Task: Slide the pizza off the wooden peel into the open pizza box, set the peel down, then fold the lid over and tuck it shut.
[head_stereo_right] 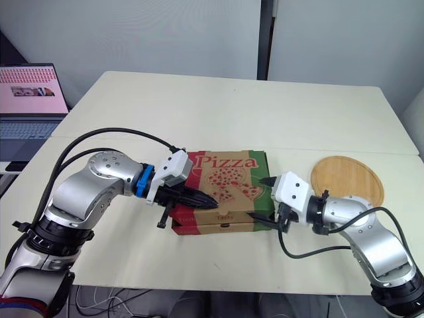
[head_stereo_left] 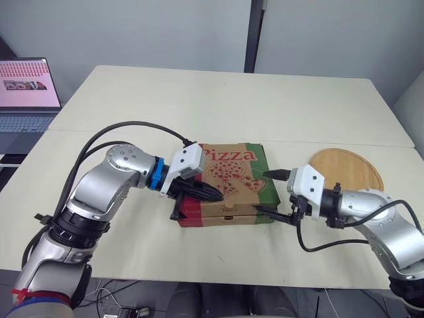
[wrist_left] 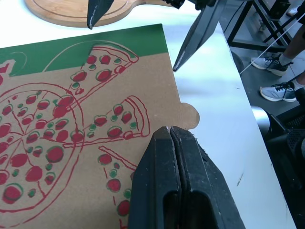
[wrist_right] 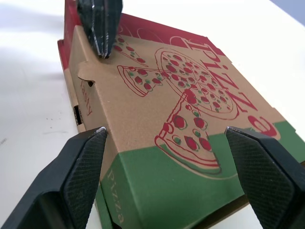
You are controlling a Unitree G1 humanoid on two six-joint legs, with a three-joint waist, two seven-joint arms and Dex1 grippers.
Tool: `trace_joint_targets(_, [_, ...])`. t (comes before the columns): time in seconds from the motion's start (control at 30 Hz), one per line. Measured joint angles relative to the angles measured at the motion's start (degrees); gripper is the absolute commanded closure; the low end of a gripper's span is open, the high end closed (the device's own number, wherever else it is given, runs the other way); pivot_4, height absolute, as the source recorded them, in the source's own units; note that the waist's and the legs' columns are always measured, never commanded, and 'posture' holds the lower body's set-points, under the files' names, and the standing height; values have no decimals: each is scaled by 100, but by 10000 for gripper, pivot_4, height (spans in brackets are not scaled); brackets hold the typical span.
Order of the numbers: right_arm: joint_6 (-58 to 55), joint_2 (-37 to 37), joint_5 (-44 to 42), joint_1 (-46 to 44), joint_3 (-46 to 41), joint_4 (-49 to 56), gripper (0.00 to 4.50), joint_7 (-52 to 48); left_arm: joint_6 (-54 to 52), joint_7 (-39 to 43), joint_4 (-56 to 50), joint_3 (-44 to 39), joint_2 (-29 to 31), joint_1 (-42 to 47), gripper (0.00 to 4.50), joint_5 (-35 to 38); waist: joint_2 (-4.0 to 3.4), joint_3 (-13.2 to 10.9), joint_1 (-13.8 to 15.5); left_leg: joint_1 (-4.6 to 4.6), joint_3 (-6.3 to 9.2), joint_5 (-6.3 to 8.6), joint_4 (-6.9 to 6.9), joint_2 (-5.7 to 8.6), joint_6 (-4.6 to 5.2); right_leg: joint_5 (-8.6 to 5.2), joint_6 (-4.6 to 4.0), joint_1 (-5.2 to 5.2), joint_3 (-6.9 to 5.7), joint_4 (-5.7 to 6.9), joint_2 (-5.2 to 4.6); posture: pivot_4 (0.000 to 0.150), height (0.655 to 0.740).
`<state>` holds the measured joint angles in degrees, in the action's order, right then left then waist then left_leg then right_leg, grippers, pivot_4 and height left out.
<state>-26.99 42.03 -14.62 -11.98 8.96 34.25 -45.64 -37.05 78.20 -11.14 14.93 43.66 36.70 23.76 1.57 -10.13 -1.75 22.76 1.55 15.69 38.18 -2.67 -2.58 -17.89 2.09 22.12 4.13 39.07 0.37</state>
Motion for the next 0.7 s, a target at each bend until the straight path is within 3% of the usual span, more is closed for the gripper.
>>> trace_joint_targets(0.27, [892,-29,882,189,360,-271,2539,131,11,-9,2,58,2,-54,45000,-13,0,0,0,0,0,0,1,0,0,0,0,0,0,1,0,1500,7400])
trace_joint_targets(0.47, [845,-278,863,174,335,-327,2539,195,91,-8,3,64,4,-119,45000,-58,-1,1,0,-1,-1,0,1,0,0,0,0,0,1,2,0,1500,7400])
trace_joint_targets(0.57, [573,-194,466,348,65,-265,2539,26,157,-4,2,120,35,-298,45000,-142,-1,1,8,0,0,0,1,1,0,0,-1,-1,1,2,-1,1500,7400])
trace_joint_targets(0.7, [-39,305,-485,682,-943,-132,2539,-413,157,-8,4,131,134,-410,45000,-184,-1,1,18,0,0,0,3,4,0,0,-1,-6,1,-1,-5,1500,7400])
